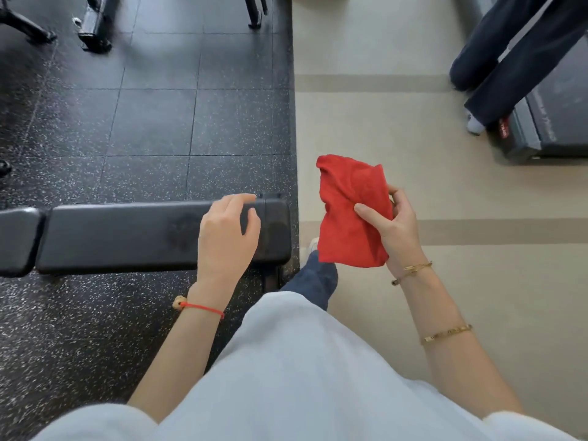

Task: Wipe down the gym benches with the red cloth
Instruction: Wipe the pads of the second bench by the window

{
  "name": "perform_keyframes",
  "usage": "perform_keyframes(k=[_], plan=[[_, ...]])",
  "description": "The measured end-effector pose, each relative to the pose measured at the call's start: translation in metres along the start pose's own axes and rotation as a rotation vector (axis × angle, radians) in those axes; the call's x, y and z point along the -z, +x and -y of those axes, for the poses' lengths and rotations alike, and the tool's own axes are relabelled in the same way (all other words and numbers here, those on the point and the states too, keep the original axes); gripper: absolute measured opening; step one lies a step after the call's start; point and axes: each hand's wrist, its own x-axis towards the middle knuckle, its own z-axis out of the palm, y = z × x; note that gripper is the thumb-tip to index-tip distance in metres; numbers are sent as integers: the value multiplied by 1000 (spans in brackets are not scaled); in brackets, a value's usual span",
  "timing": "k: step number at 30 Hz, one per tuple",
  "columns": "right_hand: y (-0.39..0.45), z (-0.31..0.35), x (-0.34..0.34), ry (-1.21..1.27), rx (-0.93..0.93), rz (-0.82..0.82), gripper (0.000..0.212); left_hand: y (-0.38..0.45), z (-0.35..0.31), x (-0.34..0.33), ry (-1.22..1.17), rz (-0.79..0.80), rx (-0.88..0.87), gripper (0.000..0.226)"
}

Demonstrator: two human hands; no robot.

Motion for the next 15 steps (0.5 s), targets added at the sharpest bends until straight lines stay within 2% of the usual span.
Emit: perform_keyframes(k=[9, 15], plan=[[181, 70, 14, -45, 15, 169, 49, 137, -41, -59, 9, -141, 93, 27], [282, 111, 5, -50, -38, 249, 48, 219, -76, -76, 38, -153, 212, 26]])
